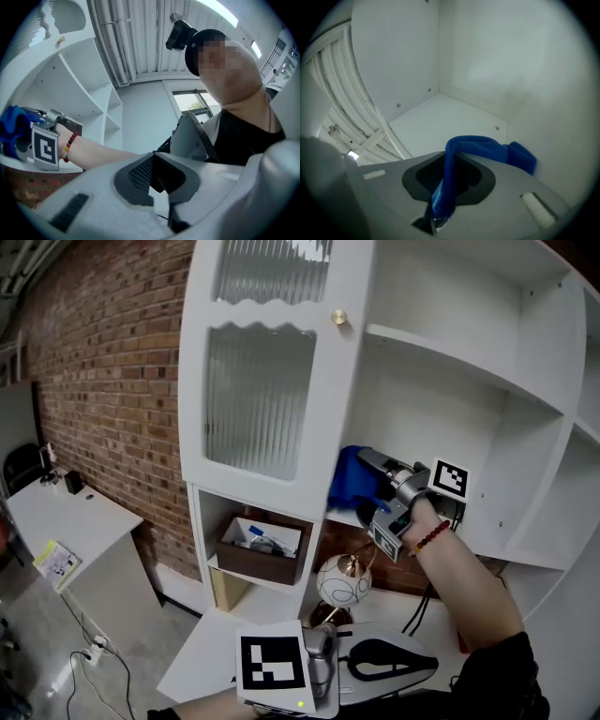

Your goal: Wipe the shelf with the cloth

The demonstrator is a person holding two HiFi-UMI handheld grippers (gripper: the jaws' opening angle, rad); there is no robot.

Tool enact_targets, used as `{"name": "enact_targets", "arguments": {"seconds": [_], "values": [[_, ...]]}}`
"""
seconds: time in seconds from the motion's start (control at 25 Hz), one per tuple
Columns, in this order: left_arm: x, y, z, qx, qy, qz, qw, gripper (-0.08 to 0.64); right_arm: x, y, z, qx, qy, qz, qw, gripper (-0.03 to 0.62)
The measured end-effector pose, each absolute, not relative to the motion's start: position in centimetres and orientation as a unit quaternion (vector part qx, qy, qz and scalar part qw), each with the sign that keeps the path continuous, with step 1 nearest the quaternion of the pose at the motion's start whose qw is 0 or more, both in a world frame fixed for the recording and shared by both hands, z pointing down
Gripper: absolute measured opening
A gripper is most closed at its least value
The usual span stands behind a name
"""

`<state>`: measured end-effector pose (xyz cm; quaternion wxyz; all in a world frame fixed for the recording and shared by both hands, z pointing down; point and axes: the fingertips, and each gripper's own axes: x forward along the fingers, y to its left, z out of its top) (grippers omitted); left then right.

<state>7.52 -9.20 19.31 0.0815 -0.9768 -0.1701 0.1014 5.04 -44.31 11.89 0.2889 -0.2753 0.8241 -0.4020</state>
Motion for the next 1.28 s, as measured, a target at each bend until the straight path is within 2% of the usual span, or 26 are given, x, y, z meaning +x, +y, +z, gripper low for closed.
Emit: {"name": "enact_targets", "arguments": {"seconds": [0.16, 0.76, 1.28], "values": [[8.4, -7.7, 18.6, -0.975, -0.174, 0.098, 0.101, 0.002, 3.7, -43.2, 13.5, -0.276, 0.815, -0.427, 0.277, 0.040], [8.7, -8.4, 18.5, -0.980, -0.143, 0.091, 0.104, 0.002, 5.0, -49.4, 11.8, -0.331, 0.768, -0.434, 0.334, 0.042], [8.7, -12.9, 20.3, -0.990, -0.109, 0.077, 0.055, 0.002, 8.2, -57.7, 11.5, -0.370, 0.730, -0.434, 0.376, 0.043]]}}
